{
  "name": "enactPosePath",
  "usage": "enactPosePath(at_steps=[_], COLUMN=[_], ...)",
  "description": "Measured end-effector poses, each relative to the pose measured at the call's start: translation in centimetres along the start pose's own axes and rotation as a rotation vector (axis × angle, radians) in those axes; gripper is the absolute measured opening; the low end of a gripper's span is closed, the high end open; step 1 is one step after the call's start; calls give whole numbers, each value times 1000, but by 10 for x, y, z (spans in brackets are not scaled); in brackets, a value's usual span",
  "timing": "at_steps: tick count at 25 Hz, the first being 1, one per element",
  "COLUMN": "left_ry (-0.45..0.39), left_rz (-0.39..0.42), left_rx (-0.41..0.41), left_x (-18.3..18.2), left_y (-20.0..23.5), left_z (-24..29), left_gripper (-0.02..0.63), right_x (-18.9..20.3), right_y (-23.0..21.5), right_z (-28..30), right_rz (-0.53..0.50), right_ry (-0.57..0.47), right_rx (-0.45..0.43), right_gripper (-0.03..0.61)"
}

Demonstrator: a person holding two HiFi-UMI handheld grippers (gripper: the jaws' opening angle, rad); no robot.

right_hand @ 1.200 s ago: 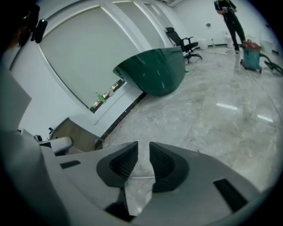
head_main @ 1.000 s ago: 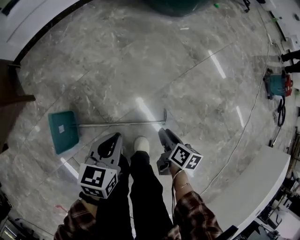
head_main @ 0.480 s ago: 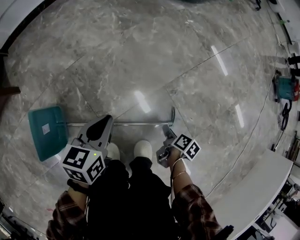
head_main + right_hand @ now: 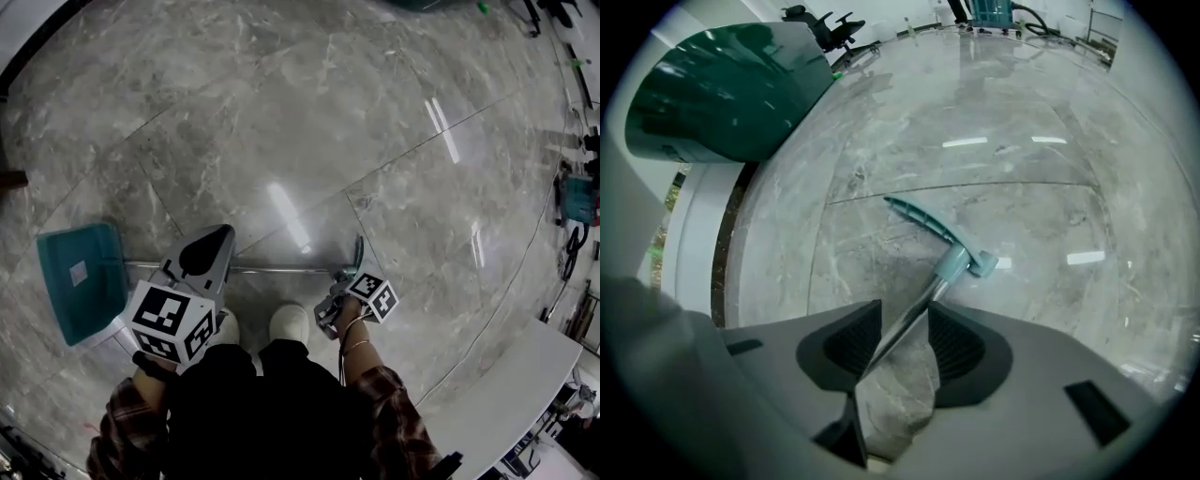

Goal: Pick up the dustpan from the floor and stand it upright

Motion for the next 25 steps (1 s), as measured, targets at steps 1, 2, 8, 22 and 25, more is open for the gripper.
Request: enactPosePath(at_steps=[1,2,8,22,25], left_ry=[1,-2,-38,-21,-33], left_rz=[8,12,8,-2,9], left_rx=[4,7,22,1,-2], left_x=[0,-1,-8,-40,-61], left_y=[2,4,13,-8,-28], left_z=[3,5,10,-33,-64], left_gripper=[12,12,12,12,12], right_x=[0,0,-2,-10,-13], right_y=[-2,-5,-10,45,79], right_z=[4,7,23,-44,-89], right_rz=[22,46,172,200,143], right_ry=[0,-4,22,-142,-181], right_rx=[16,32,59,-59,-97], right_gripper=[146,146,146,110,104])
Point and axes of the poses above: the fingertips, and each gripper's own axes: z forward along the fingers, y to its left, x out of its underside, the point moved 8 cm from there along -z, backward along the fingers, and after that the axes turned 10 degrees about y, right-handed, at the moved point
